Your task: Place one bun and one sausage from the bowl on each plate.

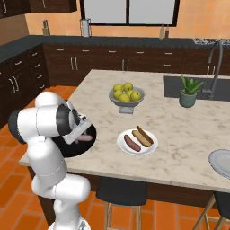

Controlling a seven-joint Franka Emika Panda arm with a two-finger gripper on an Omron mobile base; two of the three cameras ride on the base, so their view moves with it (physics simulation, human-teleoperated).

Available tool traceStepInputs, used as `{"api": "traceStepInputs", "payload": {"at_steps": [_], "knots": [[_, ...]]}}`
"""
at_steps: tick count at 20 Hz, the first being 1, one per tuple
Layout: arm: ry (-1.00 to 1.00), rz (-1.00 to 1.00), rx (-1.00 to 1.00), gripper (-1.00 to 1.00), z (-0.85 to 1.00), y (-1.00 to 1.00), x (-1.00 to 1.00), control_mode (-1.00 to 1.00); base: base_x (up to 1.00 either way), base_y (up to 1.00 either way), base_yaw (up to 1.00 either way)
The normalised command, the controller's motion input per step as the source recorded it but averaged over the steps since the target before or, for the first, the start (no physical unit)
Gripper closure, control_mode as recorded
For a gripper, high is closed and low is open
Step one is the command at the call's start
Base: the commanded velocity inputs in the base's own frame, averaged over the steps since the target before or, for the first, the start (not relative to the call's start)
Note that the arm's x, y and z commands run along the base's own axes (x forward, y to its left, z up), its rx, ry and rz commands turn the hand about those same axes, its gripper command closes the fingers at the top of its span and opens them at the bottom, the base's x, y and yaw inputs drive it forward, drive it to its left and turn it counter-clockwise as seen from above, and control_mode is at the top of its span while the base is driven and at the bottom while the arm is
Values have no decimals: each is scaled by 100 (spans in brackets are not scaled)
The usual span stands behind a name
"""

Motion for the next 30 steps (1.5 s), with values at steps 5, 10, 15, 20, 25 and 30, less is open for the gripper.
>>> {"api": "traceStepInputs", "payload": {"at_steps": [5, 10, 15, 20, 25, 30], "knots": [[0, -5, 6, 100, 50, 0, -12, -100, 0, 0, 0], [-5, -9, 14, 100, 100, -3, -53, -100, 0, 0, 0], [-13, -17, 14, 100, 78, -62, -93, -100, 0, 0, 0], [-24, 0, 20, 100, 50, -100, -100, -100, 0, 0, 0], [2, 17, 2, 100, 2, -33, -98, -100, 0, 0, 0], [7, 15, -12, 100, -3, 0, -77, -100, 0, 0, 0]]}}
